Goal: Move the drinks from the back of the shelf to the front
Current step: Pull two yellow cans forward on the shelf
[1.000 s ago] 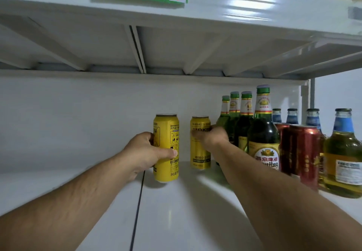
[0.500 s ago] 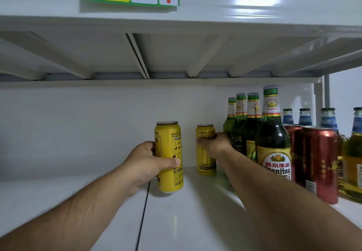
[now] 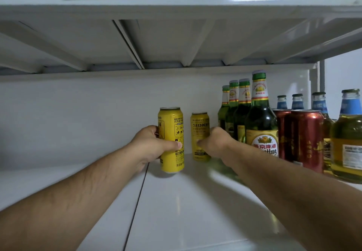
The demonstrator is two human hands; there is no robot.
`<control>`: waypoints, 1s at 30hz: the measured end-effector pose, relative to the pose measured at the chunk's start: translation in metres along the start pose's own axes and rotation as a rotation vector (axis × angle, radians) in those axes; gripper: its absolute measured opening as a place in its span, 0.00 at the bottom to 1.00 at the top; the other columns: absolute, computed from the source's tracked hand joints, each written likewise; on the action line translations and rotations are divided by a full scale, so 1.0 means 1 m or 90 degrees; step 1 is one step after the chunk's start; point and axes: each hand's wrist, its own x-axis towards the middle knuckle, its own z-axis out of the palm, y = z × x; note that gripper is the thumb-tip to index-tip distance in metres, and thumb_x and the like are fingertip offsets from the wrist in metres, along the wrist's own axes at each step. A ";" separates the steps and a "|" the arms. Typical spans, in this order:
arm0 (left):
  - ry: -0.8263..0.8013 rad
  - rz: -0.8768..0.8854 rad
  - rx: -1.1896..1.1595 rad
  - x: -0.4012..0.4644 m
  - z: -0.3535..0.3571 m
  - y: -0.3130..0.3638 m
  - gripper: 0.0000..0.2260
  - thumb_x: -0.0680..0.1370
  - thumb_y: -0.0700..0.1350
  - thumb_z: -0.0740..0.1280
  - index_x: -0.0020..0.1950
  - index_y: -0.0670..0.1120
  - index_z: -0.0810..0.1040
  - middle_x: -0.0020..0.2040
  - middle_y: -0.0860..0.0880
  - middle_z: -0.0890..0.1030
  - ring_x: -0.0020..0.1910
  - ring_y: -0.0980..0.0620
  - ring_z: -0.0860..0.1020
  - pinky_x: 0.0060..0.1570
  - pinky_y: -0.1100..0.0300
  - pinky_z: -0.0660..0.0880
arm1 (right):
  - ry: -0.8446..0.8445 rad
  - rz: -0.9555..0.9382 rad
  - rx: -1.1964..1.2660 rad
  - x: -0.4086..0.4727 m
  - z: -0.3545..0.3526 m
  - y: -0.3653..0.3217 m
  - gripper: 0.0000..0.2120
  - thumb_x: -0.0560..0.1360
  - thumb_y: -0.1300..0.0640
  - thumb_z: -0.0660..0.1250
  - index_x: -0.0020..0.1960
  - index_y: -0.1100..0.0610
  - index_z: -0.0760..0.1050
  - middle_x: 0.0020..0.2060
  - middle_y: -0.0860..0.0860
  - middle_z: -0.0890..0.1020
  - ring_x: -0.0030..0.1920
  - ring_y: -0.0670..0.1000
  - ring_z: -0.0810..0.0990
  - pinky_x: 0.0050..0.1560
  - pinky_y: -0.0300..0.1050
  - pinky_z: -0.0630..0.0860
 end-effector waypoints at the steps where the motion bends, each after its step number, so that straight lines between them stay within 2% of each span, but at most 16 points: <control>1: 0.003 -0.002 0.001 0.002 0.004 0.001 0.26 0.67 0.41 0.84 0.62 0.46 0.80 0.55 0.47 0.86 0.53 0.46 0.86 0.58 0.43 0.83 | -0.019 -0.015 -0.035 -0.009 -0.001 0.002 0.18 0.75 0.59 0.70 0.63 0.65 0.75 0.59 0.61 0.80 0.60 0.62 0.79 0.56 0.52 0.77; 5: 0.010 -0.008 0.003 0.008 0.022 0.006 0.29 0.64 0.43 0.85 0.62 0.46 0.79 0.56 0.45 0.86 0.53 0.44 0.86 0.57 0.41 0.83 | -0.084 -0.102 -0.137 -0.042 -0.013 0.006 0.12 0.78 0.56 0.67 0.61 0.55 0.77 0.54 0.55 0.81 0.54 0.56 0.80 0.56 0.47 0.79; 8: 0.013 -0.006 0.002 0.011 0.037 0.008 0.27 0.66 0.42 0.85 0.61 0.46 0.78 0.56 0.46 0.85 0.54 0.44 0.85 0.57 0.43 0.83 | -0.119 -0.168 -0.249 -0.063 -0.026 0.007 0.13 0.81 0.54 0.63 0.62 0.59 0.75 0.54 0.56 0.80 0.55 0.57 0.80 0.50 0.44 0.75; 10: 0.008 -0.012 -0.002 0.013 0.046 0.009 0.25 0.67 0.42 0.85 0.60 0.47 0.78 0.56 0.46 0.85 0.54 0.44 0.85 0.57 0.43 0.83 | -0.150 -0.182 -0.326 -0.075 -0.033 0.008 0.14 0.81 0.49 0.62 0.61 0.58 0.74 0.52 0.55 0.80 0.52 0.56 0.80 0.46 0.44 0.74; 13: -0.002 -0.023 0.002 0.017 0.058 0.010 0.22 0.67 0.41 0.84 0.55 0.49 0.79 0.55 0.46 0.86 0.53 0.44 0.86 0.58 0.43 0.83 | -0.226 -0.223 -0.482 -0.092 -0.035 0.010 0.16 0.83 0.47 0.57 0.66 0.55 0.72 0.56 0.55 0.79 0.54 0.55 0.79 0.53 0.48 0.78; 15: -0.003 -0.030 0.004 0.019 0.065 0.011 0.21 0.66 0.42 0.85 0.54 0.49 0.79 0.55 0.46 0.86 0.53 0.44 0.86 0.58 0.43 0.83 | -0.224 -0.246 -0.534 -0.098 -0.036 0.012 0.18 0.83 0.47 0.56 0.67 0.55 0.71 0.58 0.56 0.78 0.56 0.55 0.79 0.57 0.51 0.78; 17: -0.004 -0.035 0.011 0.021 0.074 0.012 0.23 0.66 0.43 0.85 0.57 0.48 0.80 0.54 0.46 0.87 0.53 0.45 0.86 0.58 0.44 0.82 | -0.202 -0.257 -0.541 -0.100 -0.037 0.016 0.18 0.82 0.46 0.57 0.66 0.56 0.72 0.58 0.55 0.77 0.55 0.55 0.79 0.57 0.52 0.78; 21: -0.015 -0.046 0.016 0.025 0.089 0.011 0.26 0.65 0.42 0.85 0.60 0.46 0.81 0.54 0.46 0.87 0.52 0.44 0.87 0.57 0.44 0.84 | -0.179 -0.273 -0.514 -0.100 -0.043 0.024 0.19 0.81 0.45 0.58 0.65 0.56 0.72 0.57 0.54 0.77 0.54 0.54 0.79 0.53 0.48 0.78; 30: -0.006 -0.045 0.038 0.032 0.100 0.008 0.28 0.64 0.46 0.86 0.61 0.45 0.82 0.53 0.45 0.87 0.51 0.44 0.87 0.57 0.44 0.84 | -0.182 -0.301 -0.462 -0.099 -0.051 0.033 0.20 0.80 0.43 0.60 0.65 0.55 0.70 0.56 0.54 0.77 0.52 0.54 0.78 0.51 0.47 0.76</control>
